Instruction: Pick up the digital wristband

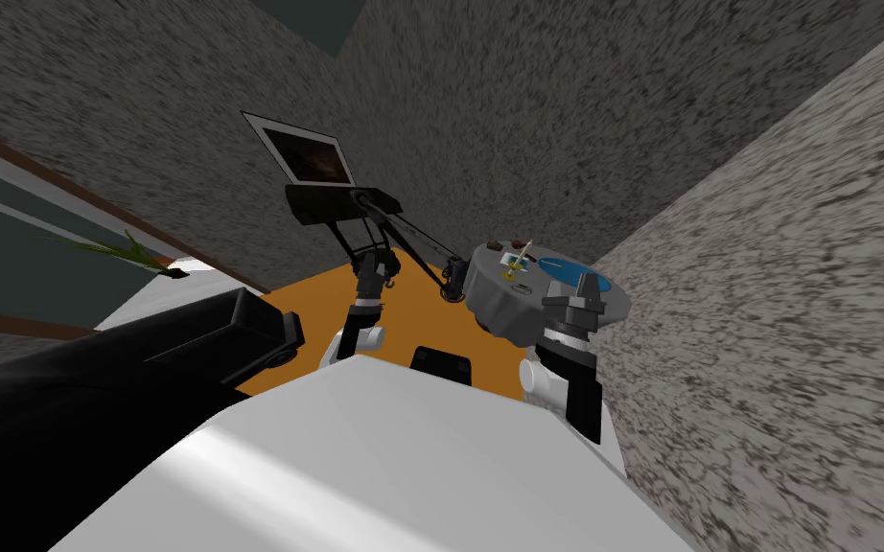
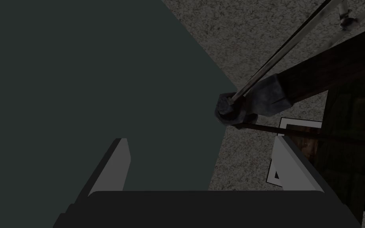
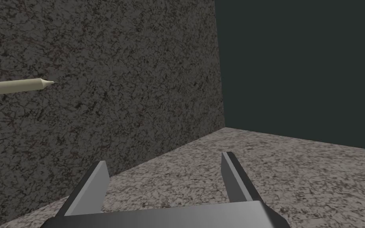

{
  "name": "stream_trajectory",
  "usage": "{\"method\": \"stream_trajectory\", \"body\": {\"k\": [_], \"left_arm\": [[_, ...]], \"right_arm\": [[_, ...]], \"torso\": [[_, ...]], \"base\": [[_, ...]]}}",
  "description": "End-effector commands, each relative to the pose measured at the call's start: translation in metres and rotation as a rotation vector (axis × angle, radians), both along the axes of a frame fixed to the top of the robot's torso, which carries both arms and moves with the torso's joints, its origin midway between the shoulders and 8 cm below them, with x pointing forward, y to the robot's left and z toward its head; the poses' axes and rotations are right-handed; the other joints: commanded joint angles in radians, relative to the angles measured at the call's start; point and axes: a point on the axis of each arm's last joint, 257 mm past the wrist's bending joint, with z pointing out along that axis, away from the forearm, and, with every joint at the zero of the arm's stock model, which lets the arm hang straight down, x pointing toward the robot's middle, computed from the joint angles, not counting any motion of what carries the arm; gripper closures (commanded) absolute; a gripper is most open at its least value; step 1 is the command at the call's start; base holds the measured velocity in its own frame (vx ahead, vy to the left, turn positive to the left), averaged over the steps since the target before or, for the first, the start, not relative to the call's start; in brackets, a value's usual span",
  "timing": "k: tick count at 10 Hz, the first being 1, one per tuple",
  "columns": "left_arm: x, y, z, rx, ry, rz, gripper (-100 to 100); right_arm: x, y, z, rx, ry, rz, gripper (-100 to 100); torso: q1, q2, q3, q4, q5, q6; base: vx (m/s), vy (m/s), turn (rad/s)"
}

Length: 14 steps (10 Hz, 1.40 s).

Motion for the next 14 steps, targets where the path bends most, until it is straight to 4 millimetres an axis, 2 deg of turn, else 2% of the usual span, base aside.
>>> {"method": "stream_trajectory", "body": {"k": [1,4,7,8,10,11,13,14], "left_arm": [[0.000,0.000,0.000,0.000,0.000,0.000,0],[0.000,0.000,0.000,0.000,0.000,0.000,0],[0.000,0.000,0.000,0.000,0.000,0.000,0],[0.000,0.000,0.000,0.000,0.000,0.000,0],[0.000,0.000,0.000,0.000,0.000,0.000,0],[0.000,0.000,0.000,0.000,0.000,0.000,0],[0.000,0.000,0.000,0.000,0.000,0.000,0],[0.000,0.000,0.000,0.000,0.000,0.000,0]], "right_arm": [[0.000,-0.001,-0.007,-0.041,0.027,-0.001,-100],[-0.002,-0.010,-0.034,-0.153,0.123,-0.025,-100],[-0.010,-0.031,-0.070,-0.294,0.252,-0.072,-100],[-0.011,-0.032,-0.073,-0.294,0.262,-0.074,-100],[-0.021,-0.050,-0.098,-0.404,0.357,-0.110,-100],[-0.024,-0.051,-0.103,-0.404,0.372,-0.112,-100],[-0.038,-0.072,-0.127,-0.525,0.472,-0.146,-100],[-0.042,-0.074,-0.132,-0.526,0.490,-0.148,-100]], "torso": [[0.000,0.000,0.000,0.000,0.000,0.000],[0.001,-0.002,-0.001,0.000,0.000,0.000],[0.003,-0.003,-0.002,-0.001,0.001,0.000],[0.003,-0.005,-0.003,-0.001,0.001,0.000],[0.002,-0.003,-0.001,-0.001,0.001,0.000],[0.003,-0.003,-0.002,-0.001,0.001,0.000],[0.002,-0.003,-0.002,-0.001,0.001,0.000],[0.003,-0.004,-0.002,-0.001,0.001,0.000]], "base": [[0.009,0.010,0.020],[0.032,0.029,0.038],[0.059,0.045,0.061],[0.056,0.033,0.026],[0.045,0.043,0.065],[0.047,0.039,0.027],[0.060,0.045,0.079],[0.059,0.044,0.019]]}}
